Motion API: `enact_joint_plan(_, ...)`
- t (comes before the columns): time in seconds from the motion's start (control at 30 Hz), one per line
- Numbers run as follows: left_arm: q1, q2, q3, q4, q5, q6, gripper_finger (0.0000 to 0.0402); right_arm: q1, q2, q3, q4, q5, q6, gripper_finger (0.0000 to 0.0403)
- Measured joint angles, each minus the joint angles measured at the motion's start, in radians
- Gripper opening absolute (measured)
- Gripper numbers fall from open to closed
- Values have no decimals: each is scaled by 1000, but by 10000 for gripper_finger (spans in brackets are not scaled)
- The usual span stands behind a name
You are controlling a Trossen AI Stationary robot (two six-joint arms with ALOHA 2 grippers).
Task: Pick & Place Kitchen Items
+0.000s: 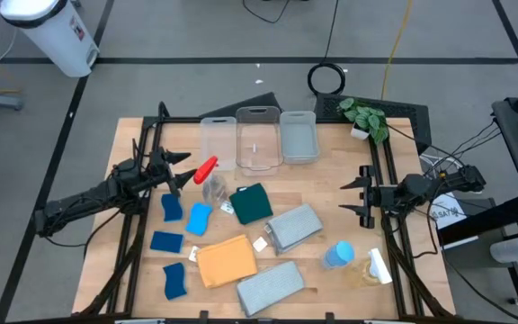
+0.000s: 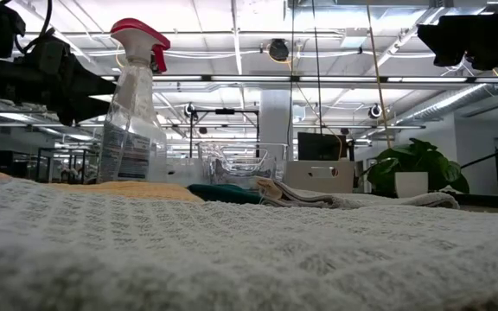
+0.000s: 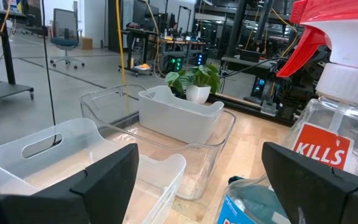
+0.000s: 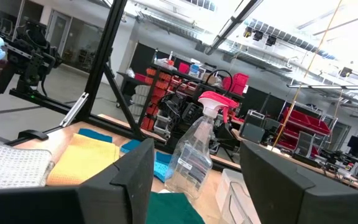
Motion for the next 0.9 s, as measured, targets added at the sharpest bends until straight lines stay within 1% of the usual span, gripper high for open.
enact_joint_plan(0.03, 0, 0, 0, 1, -1, 5, 347, 0, 0, 0, 0, 0, 0, 208)
enact_joint_plan(0.1, 1, 0, -1, 15, -35, 80, 347, 0, 0, 0, 0, 0, 0, 208)
enact_joint_plan(0.17, 3, 0, -1, 32, -61, 117, 347, 0, 0, 0, 0, 0, 0, 208)
enact_joint_plan(0.43, 2, 0, -1, 59, -62, 99, 347, 0, 0, 0, 0, 0, 0, 207)
enact_joint_plan(0.57, 2, 0, -1, 56, -37, -65, 347, 0, 0, 0, 0, 0, 0, 208)
enact_joint_plan(0.67, 2, 0, -1, 59, -42, -173, 347, 0, 0, 0, 0, 0, 0, 206)
enact_joint_plan(0.77, 2, 0, 0, 88, -65, -245, 347, 0, 0, 0, 0, 0, 0, 206)
enact_joint_plan(0.9, 2, 0, 0, 102, -132, -362, 347, 0, 0, 0, 0, 0, 0, 205)
